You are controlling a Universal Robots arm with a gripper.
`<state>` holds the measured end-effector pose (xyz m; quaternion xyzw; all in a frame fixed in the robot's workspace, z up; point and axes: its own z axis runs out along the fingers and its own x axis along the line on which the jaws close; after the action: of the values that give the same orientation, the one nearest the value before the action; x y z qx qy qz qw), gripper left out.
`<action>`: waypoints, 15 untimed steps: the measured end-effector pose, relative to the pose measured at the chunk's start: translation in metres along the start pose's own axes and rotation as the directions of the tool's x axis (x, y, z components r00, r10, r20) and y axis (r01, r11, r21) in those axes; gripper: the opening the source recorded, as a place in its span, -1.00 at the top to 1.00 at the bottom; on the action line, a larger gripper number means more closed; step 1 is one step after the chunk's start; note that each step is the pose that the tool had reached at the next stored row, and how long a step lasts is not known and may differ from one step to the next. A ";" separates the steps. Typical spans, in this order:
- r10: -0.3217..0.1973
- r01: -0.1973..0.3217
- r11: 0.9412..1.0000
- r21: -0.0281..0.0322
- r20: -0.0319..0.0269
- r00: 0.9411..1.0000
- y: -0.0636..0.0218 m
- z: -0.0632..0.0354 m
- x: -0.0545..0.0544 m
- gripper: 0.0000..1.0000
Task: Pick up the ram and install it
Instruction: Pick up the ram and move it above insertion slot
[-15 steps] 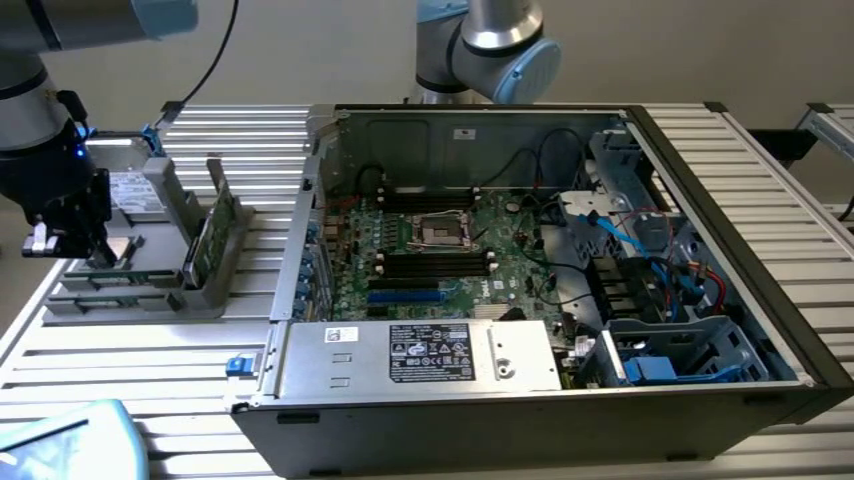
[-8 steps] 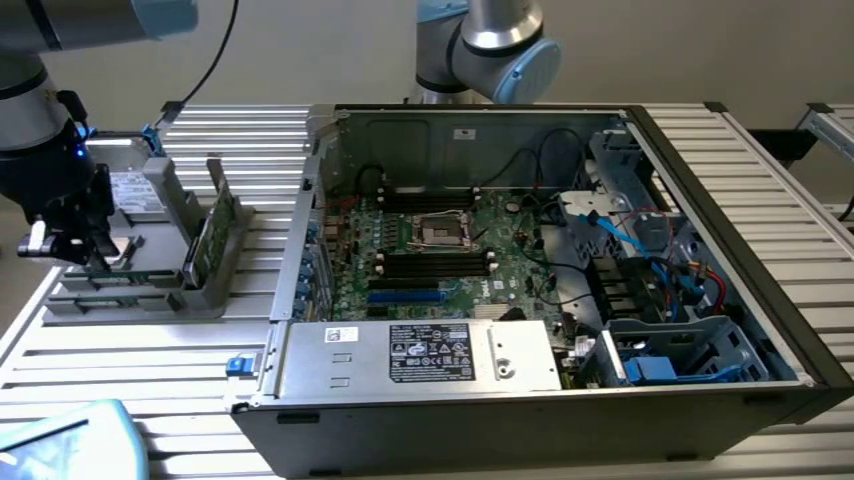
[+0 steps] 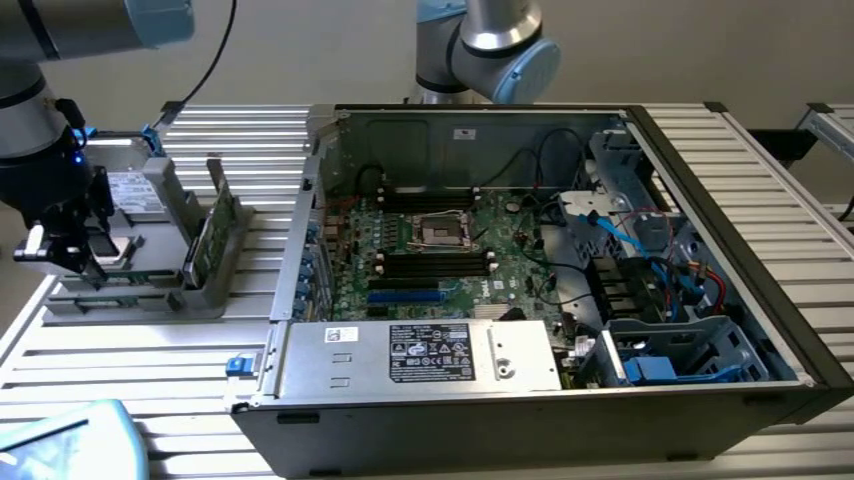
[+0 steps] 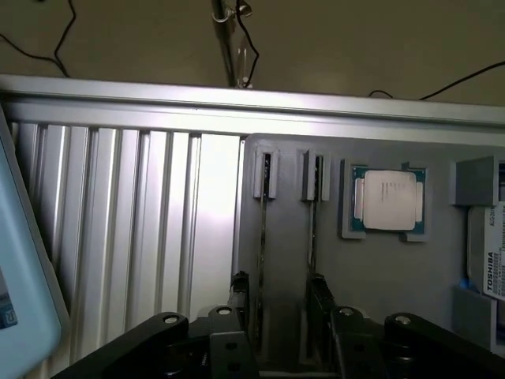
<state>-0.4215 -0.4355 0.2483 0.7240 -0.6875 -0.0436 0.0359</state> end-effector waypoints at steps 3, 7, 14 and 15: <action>-0.002 0.002 1.000 0.000 0.000 1.000 0.0031 0.0059 0.000 0.15; -0.006 0.006 1.000 0.000 -0.001 1.000 0.0045 0.0132 0.000 0.15; -0.012 0.012 1.000 0.000 -0.001 1.000 0.0052 0.0262 0.000 0.15; -0.013 0.013 1.000 0.000 -0.002 1.000 0.0052 0.0281 0.000 0.15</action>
<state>-0.4298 -0.4355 0.2210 0.7286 -0.6826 -0.0433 0.0362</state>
